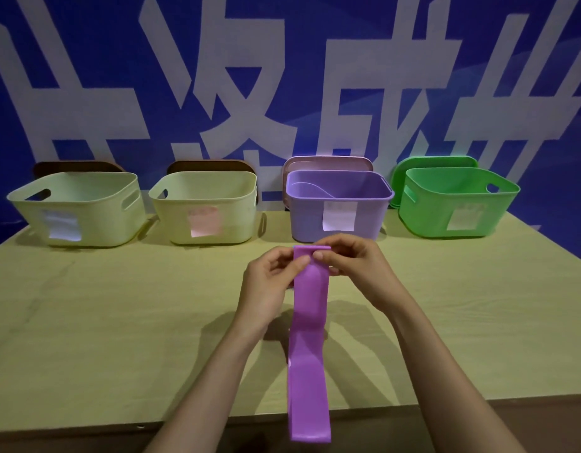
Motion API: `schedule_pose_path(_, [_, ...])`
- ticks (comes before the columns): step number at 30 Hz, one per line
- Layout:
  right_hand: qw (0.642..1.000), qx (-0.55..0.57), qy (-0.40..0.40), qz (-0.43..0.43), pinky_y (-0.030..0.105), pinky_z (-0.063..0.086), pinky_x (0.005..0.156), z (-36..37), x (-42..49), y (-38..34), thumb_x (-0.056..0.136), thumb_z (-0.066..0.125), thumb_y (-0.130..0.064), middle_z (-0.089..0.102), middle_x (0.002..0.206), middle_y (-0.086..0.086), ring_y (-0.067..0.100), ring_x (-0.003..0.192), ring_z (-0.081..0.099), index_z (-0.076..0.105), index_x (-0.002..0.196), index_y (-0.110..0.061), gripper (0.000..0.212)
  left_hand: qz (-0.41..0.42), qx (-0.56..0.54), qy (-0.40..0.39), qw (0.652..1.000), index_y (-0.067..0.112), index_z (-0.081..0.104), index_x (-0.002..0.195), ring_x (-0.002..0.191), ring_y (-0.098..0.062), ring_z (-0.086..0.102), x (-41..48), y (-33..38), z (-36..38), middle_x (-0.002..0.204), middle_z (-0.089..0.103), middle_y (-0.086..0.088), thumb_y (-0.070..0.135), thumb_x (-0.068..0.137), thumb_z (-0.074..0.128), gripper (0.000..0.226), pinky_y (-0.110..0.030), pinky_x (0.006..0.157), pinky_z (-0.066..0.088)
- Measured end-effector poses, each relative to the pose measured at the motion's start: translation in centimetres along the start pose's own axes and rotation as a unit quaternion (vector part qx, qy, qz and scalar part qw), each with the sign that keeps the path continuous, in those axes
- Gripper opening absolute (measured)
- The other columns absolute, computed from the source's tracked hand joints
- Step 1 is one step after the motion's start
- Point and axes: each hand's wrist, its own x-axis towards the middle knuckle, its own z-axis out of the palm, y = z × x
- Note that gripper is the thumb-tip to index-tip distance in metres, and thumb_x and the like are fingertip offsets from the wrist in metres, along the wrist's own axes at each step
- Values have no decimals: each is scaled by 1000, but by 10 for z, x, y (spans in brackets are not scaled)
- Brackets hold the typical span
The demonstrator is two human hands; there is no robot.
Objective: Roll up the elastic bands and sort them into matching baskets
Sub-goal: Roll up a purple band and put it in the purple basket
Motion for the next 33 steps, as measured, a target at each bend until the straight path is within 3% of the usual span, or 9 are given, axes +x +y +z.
schedule_pose_path(5, [1000,9,19,-22,21,51,65,6,-16,-11,86,63,1,73,79,-4,6,74,64,73,89,-15,18,-31,-39,-2,999,11,70,95,80,-17,66,-6,9,3,90,71,-13,8,87,65,10,-30,71,54])
schedule_pose_path(10, [997,27,71,-15,24,53,64,19,-25,-11,85,65,-2,74,81,2,10,74,67,74,88,-11,13,-25,-53,5,998,16,71,87,77,-14,64,-12,12,3,81,70,-1,7,88,63,12,-31,71,53])
schedule_pose_path(14, [996,23,84,-24,25,54,65,20,-28,-12,84,66,-1,75,84,2,11,74,68,74,86,-13,15,-44,-88,14,995,13,72,90,78,-13,64,-15,15,4,81,71,-1,5,87,63,12,-29,72,53])
schedule_pose_path(17, [991,-46,102,-80,25,53,68,22,-30,-11,84,66,0,72,88,-3,11,78,67,73,85,-21,22,-67,-132,2,989,11,72,89,76,-13,65,-16,19,4,79,71,-3,6,86,64,11,-25,69,53])
schedule_pose_path(19, [980,-100,112,-130,18,50,70,22,-31,-9,84,66,0,69,87,-8,8,80,64,72,86,-26,27,-77,-147,-7,986,10,73,89,75,-14,66,-16,22,4,80,71,-4,14,85,66,10,-24,68,53])
schedule_pose_path(22, [975,-117,110,-156,14,48,72,23,-33,-8,84,66,1,69,89,-10,9,87,64,72,87,-26,28,-80,-139,13,987,11,75,84,72,-13,67,-15,24,5,79,72,-6,17,83,68,9,-23,67,54])
schedule_pose_path(26, [984,-100,90,-120,19,51,75,21,-35,-7,86,64,-1,71,95,-7,12,93,66,73,90,-22,23,-77,-129,22,988,11,74,81,69,-11,66,-16,24,6,75,72,-3,8,82,69,6,-21,63,53])
schedule_pose_path(30, [998,-37,35,-38,28,55,79,14,-37,-12,89,63,-8,72,99,-2,14,93,66,70,106,-18,21,-56,-100,34,993,14,74,80,73,-12,66,-15,22,6,75,72,-2,7,81,70,8,-23,68,55])
schedule_pose_path(33, [998,-35,60,-11,26,55,68,15,-35,-15,91,61,-16,73,86,2,10,79,66,73,94,-14,12,-33,-75,26,996,15,74,77,75,-13,67,-15,21,7,76,73,-2,6,80,70,11,-27,72,56])
